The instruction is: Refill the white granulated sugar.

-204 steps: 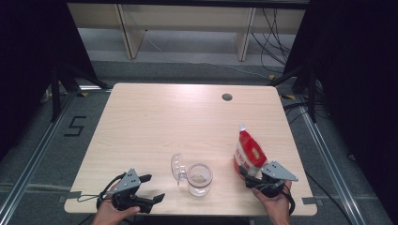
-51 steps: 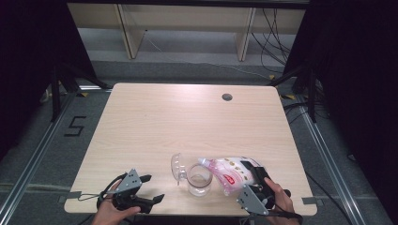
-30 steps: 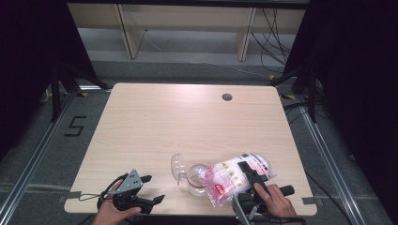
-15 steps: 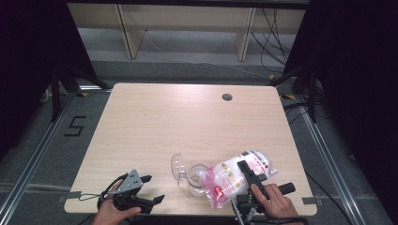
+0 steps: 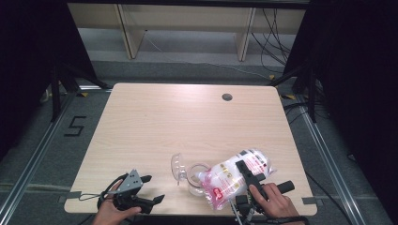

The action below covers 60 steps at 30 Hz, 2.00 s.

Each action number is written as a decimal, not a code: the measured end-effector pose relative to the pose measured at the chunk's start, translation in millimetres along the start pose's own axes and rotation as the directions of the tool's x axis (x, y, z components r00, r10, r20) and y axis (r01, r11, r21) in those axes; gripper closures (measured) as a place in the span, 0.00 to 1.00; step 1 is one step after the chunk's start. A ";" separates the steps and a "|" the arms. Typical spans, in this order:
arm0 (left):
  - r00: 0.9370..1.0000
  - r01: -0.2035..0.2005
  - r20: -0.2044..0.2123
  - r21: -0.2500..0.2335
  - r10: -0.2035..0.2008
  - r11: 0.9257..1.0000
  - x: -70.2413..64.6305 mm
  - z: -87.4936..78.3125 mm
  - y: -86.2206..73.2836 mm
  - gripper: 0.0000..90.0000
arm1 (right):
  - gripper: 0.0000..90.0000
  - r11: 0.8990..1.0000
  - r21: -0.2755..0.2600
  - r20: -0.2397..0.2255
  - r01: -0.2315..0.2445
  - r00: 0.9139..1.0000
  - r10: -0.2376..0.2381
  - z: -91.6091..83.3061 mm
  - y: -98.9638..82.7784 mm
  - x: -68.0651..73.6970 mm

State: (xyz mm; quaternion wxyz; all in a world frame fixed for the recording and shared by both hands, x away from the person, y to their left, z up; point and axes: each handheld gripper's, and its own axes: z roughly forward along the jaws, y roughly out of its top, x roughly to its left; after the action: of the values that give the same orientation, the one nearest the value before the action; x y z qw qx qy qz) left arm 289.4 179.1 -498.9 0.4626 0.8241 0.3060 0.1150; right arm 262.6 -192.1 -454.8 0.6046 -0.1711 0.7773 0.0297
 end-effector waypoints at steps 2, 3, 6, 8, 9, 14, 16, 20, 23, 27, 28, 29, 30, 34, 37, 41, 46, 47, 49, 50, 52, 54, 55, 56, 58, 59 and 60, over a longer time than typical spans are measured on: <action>1.000 0.000 0.001 0.000 0.000 1.000 -0.1 -0.1 0.0 0.18 | 0.54 0.997 -0.009 -0.003 0.076 0.997 -0.076 0.5 1.3 -5.3; 1.000 -0.001 0.001 0.001 0.001 1.000 -0.1 -0.1 0.0 0.18 | 0.54 0.999 -0.003 -0.001 0.034 0.999 -0.034 0.4 0.4 -1.5; 1.000 0.000 0.000 0.002 0.000 1.000 -0.1 0.1 0.0 0.18 | 0.54 0.998 0.013 -0.011 0.055 0.998 -0.055 0.2 0.4 -2.3; 1.000 -0.001 0.000 0.001 0.001 1.000 -0.1 0.0 0.0 0.18 | 0.54 0.999 0.009 -0.003 0.045 0.999 -0.045 0.6 -0.4 -1.6; 1.000 -0.001 0.000 0.000 0.001 1.000 0.0 -0.1 0.1 0.18 | 0.54 0.999 0.012 -0.001 0.048 0.999 -0.048 0.4 -0.7 -1.9; 1.000 -0.017 -0.002 0.008 0.017 1.000 1.1 0.3 -0.3 0.18 | 0.54 0.996 0.012 0.007 0.086 0.996 -0.086 0.8 -1.9 -4.7; 1.000 0.005 -0.003 0.008 -0.005 1.000 -0.4 1.0 -0.8 0.18 | 0.54 0.995 0.010 0.009 0.097 0.995 -0.097 0.6 -1.9 -6.0; 1.000 0.010 -0.003 0.007 -0.010 1.000 -0.9 1.2 -0.9 0.18 | 0.54 0.994 0.020 0.014 0.107 0.994 -0.107 1.3 -1.3 -6.2; 1.000 0.022 0.007 -0.014 -0.022 1.000 -2.2 2.6 -1.2 0.18 | 0.54 0.990 0.025 0.019 0.136 0.990 -0.137 2.6 0.1 -8.6; 1.000 -0.011 -0.003 0.014 0.011 1.000 0.1 1.0 -0.7 0.18 | 0.55 0.992 0.031 0.014 0.120 0.993 -0.121 1.1 0.5 -9.0; 1.000 0.004 -0.001 0.002 -0.004 1.000 -1.0 1.6 -1.2 0.18 | 0.55 0.993 0.033 0.013 0.113 0.993 -0.113 1.1 0.6 -8.3; 1.000 -0.004 -0.005 0.006 0.004 1.000 -0.5 1.4 -1.0 0.18 | 0.55 0.993 0.029 0.013 0.113 0.993 -0.113 1.5 0.4 -8.4; 1.000 -0.003 -0.008 0.008 0.003 1.000 -0.5 1.4 -1.1 0.18 | 0.55 0.993 0.022 0.017 0.119 0.993 -0.119 2.2 0.3 -8.7; 1.000 -0.002 0.001 0.009 0.002 1.000 -0.7 1.2 -1.0 0.18 | 0.55 0.990 0.012 0.016 0.140 0.990 -0.140 3.4 0.0 -10.6; 1.000 -0.001 -0.008 0.008 0.001 1.000 -0.5 1.4 -1.3 0.18 | 0.55 0.990 0.014 0.018 0.142 0.990 -0.142 3.1 -0.4 -10.5; 1.000 0.000 -0.008 0.009 0.000 1.000 -0.5 1.4 -1.3 0.18 | 0.55 0.988 0.007 0.029 0.154 0.988 -0.154 3.4 -0.7 -11.3; 1.000 0.001 -0.001 0.007 -0.001 1.000 -1.0 1.2 -1.0 0.18 | 0.55 0.991 0.013 0.028 0.136 0.990 -0.137 2.8 -1.5 -11.0; 1.000 -0.005 -0.008 0.008 0.005 1.000 -0.4 1.4 -1.2 0.18 | 0.55 0.993 0.020 0.023 0.120 0.992 -0.120 2.3 -1.9 -9.6; 1.000 -0.005 -0.008 0.008 0.005 1.000 -0.4 1.3 -1.2 0.18 | 0.55 0.992 0.020 0.020 0.126 0.992 -0.126 2.2 -2.1 -9.5; 1.000 0.002 -0.002 0.003 -0.002 1.000 -0.9 1.4 -1.2 0.18 | 0.55 0.992 0.019 0.021 0.128 0.992 -0.128 2.2 -2.1 -9.5; 1.000 0.001 -0.002 0.010 -0.001 1.000 -0.8 1.1 -1.1 0.18 | 0.55 0.991 0.021 0.023 0.132 0.991 -0.132 1.9 -1.8 -10.0; 1.000 0.003 -0.001 0.009 -0.003 1.000 -0.9 1.2 -1.1 0.18 | 0.55 0.989 0.011 0.031 0.148 0.988 -0.148 2.5 -1.5 -11.0; 1.000 0.003 -0.002 0.008 -0.003 1.000 -1.0 1.2 -1.2 0.18 | 0.56 0.989 0.013 0.026 0.150 0.988 -0.150 2.2 -1.4 -11.4; 1.000 0.004 -0.001 0.008 -0.004 1.000 -1.0 1.2 -1.2 0.18 | 0.56 0.990 0.020 0.023 0.137 0.990 -0.137 1.6 -1.7 -10.3; 1.000 0.004 0.000 0.010 -0.004 1.000 -1.2 0.9 -1.0 0.18 | 0.56 0.991 0.020 0.023 0.136 0.990 -0.136 1.5 -1.8 -10.3; 1.000 0.001 0.001 0.012 -0.001 1.000 -1.0 0.9 -1.0 0.18 | 0.56 0.990 0.020 0.024 0.137 0.990 -0.138 1.4 -1.7 -10.3; 1.000 -0.008 0.003 0.011 0.008 1.000 -0.5 0.9 -0.9 0.18 | 0.56 0.990 0.020 0.026 0.139 0.990 -0.139 1.4 -1.8 -10.2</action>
State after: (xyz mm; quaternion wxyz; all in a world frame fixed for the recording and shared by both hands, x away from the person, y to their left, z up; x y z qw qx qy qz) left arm 289.1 178.5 -500.1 0.4578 0.8282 0.3025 0.1140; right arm 266.6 -191.1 -445.2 0.6172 -0.2190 0.7555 -0.0171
